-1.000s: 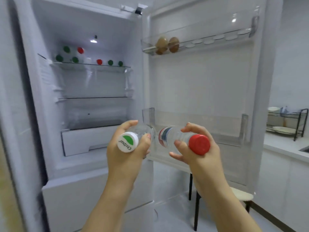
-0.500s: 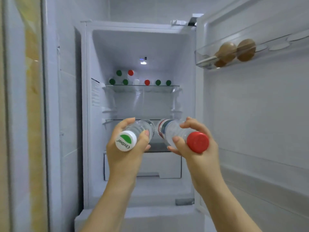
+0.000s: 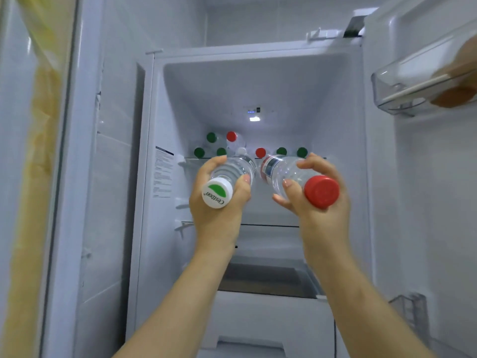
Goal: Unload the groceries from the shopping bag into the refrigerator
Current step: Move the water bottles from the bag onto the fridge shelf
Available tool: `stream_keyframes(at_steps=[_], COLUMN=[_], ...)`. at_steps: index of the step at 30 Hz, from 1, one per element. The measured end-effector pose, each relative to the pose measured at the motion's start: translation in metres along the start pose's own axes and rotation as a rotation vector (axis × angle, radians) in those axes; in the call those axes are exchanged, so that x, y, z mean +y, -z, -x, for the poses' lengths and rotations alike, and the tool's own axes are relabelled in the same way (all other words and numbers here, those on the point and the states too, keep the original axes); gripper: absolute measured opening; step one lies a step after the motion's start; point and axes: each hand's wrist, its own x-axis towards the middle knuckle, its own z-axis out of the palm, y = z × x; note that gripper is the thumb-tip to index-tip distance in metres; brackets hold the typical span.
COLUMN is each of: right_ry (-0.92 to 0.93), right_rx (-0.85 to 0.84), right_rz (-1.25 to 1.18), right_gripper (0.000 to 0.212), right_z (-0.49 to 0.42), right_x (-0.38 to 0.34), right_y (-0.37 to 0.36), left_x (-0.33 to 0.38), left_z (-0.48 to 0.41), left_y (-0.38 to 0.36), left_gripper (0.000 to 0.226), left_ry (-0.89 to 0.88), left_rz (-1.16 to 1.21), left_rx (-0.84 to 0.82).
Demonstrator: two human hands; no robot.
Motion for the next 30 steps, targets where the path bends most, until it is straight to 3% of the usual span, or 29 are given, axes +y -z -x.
stream_keyframes(at_steps=[9,14,30], right_ry=[0.11,0.068,0.012], right_rx=[0.1,0.131,0.11], right_rz=[0.006,-0.089,0.08], right_gripper=[0.025,0.031,0.03], right_z=[-0.064,-0.097,-0.159], right_x=[0.071,0.105,0.177], right_y=[-0.046,-0.057,-0.059], left_x=[-0.066,-0.102,-0.166], left_z=[-0.093,-0.143,-0.215], left_y=[-0.012,-0.021,-0.058], left_gripper=[0.032,0.031,0.029], left_ry=[-0.027,-0.015,-0.095], left_rz=[0.172,0.211,-0.023], left_rx=[-0.078,-0.127,-0.323])
